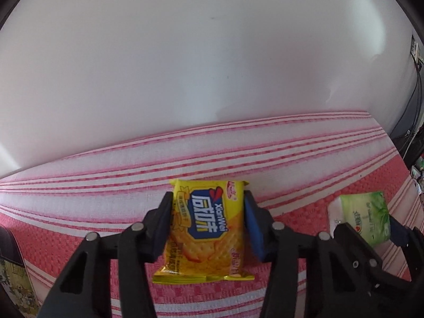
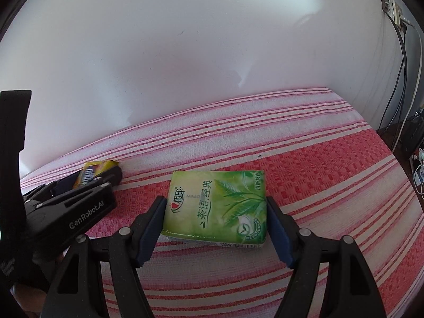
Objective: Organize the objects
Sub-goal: 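Carry the cracker packet and tissue pack toward the tin with both tools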
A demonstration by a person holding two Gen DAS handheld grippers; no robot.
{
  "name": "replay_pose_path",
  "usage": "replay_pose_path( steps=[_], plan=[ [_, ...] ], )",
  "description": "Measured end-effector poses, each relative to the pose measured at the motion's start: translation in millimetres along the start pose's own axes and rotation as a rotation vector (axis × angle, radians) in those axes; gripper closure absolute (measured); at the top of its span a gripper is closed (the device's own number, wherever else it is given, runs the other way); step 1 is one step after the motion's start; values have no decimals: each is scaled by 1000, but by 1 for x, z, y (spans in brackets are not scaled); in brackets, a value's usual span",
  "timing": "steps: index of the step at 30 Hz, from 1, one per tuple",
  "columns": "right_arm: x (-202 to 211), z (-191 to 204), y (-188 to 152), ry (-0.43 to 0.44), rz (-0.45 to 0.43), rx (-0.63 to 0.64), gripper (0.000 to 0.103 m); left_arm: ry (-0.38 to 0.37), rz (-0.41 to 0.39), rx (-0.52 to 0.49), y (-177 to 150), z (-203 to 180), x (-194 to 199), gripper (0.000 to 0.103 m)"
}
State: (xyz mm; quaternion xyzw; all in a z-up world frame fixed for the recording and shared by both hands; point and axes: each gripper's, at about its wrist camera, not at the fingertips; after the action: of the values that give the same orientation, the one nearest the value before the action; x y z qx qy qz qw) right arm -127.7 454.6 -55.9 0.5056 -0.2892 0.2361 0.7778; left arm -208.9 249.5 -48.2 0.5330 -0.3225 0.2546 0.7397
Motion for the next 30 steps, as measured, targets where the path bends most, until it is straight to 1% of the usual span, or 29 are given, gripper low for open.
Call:
replay_pose_path(
  steps=[4,6,11,12,13,15,17,21,24,28,30],
  plan=[
    [-4,1,0,-4,1,-2,28,-4,4,23,-7,9,5,53],
    [-4,2,0,-8,2,0,28,-3,-10,41,-10,15,11,53],
    [-4,0,1,-8,-3,3,28,74,-114,52,-23,29,36,53],
    [-4,0,1,-4,-5,2,28,86,-132,53,-25,36,35,53],
    [-4,1,0,-2,-7,1,29,97,-146,55,-34,36,41,53],
    [-1,5,-2,-8,-16,2,29,110,-163,57,-40,43,48,53],
    [4,9,-2,-19,-42,16,29,120,-169,64,-48,49,60,53],
    [14,20,-3,-40,-103,74,29,124,-156,88,-60,57,64,53],
    [27,24,-8,-49,-168,104,29,136,-159,94,-65,61,66,53],
    [35,27,-18,-29,-177,86,29,141,-163,90,-76,72,76,53],
    [42,29,-22,-33,-200,81,29,142,-164,89,-82,76,81,53]
  ],
)
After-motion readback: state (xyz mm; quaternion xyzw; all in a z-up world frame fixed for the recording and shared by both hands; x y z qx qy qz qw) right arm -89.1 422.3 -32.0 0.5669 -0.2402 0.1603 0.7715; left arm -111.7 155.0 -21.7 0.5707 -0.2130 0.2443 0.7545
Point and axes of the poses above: each gripper's, at about its wrist camera, not at the fingertips, and x roughly against the way its jaws point, z to its left, y to its top, and after that the axes turned 15 degrees about y, right-handed
